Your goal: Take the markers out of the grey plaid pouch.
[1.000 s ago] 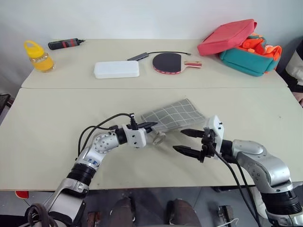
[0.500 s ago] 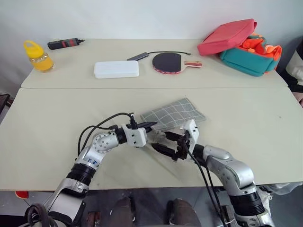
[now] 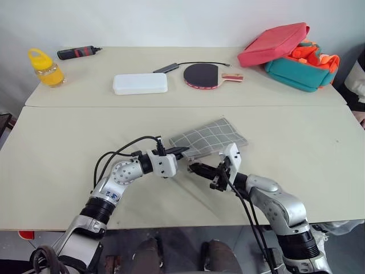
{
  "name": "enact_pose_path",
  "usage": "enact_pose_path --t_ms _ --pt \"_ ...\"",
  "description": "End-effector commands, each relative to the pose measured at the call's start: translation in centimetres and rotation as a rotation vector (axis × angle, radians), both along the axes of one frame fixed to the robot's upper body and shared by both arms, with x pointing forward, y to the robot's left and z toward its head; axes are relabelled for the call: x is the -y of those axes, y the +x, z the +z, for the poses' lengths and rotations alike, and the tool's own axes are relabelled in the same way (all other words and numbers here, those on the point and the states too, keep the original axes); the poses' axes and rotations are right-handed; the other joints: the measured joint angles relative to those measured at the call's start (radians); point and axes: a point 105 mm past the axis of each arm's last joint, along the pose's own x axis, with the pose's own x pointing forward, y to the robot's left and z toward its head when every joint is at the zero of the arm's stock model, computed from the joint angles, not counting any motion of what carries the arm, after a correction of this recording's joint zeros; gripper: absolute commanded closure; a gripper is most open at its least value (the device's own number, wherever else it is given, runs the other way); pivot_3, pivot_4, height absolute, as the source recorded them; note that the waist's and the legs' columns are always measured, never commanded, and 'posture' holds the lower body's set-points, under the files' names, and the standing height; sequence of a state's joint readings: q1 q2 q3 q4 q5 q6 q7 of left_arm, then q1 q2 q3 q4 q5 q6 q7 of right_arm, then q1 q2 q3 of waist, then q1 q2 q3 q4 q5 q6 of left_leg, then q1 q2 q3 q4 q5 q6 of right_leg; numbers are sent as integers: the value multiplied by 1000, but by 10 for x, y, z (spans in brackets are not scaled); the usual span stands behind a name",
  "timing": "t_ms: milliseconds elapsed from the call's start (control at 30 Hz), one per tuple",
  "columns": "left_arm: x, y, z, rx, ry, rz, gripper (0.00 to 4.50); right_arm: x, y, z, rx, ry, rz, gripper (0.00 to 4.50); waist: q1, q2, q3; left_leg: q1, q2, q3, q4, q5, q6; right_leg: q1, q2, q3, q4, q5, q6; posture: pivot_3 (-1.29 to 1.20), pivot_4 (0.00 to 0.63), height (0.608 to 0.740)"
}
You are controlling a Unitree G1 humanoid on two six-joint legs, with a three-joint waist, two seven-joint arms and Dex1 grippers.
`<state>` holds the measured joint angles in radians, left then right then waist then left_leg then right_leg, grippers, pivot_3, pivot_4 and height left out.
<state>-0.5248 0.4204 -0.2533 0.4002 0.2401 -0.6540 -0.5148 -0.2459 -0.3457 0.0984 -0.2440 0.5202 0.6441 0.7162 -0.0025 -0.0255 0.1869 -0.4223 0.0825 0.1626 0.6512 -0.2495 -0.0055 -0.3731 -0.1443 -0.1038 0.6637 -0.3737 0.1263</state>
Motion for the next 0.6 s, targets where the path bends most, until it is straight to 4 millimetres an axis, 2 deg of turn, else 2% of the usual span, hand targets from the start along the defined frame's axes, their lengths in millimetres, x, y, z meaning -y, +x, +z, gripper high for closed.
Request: enact_pose_path --t_ms 33,233,433,533,600 --pt "-12 1 -4 -9 17 37 4500 23 6 12 56 -19 -32 4458 0 0 0 0 0 0 0 0 0 0 0 0 0 0 0 0 150 740" --pt "-34 -2 1 -34 -12 56 4500 71 27 20 107 -106 -154 4458 -9 0 0 0 0 0 -1 0 0 -1 0 0 0 0 0 0 150 740" --pt "-54 -8 14 -100 -119 58 4500 138 59 25 185 -281 -382 4458 -15 0 0 0 0 1 -2 0 -1 -1 0 0 0 0 0 0 150 740" --pt "-59 -8 17 -144 -164 64 4500 153 66 28 220 -317 -438 4458 -14 0 0 0 0 2 -2 1 -1 -1 0 0 -1 0 0 0 150 740" --pt "-61 -8 19 -171 -199 62 4500 151 67 30 238 -307 -423 4458 -14 0 0 0 0 4 -2 1 -1 -1 0 0 -1 0 0 0 150 740"
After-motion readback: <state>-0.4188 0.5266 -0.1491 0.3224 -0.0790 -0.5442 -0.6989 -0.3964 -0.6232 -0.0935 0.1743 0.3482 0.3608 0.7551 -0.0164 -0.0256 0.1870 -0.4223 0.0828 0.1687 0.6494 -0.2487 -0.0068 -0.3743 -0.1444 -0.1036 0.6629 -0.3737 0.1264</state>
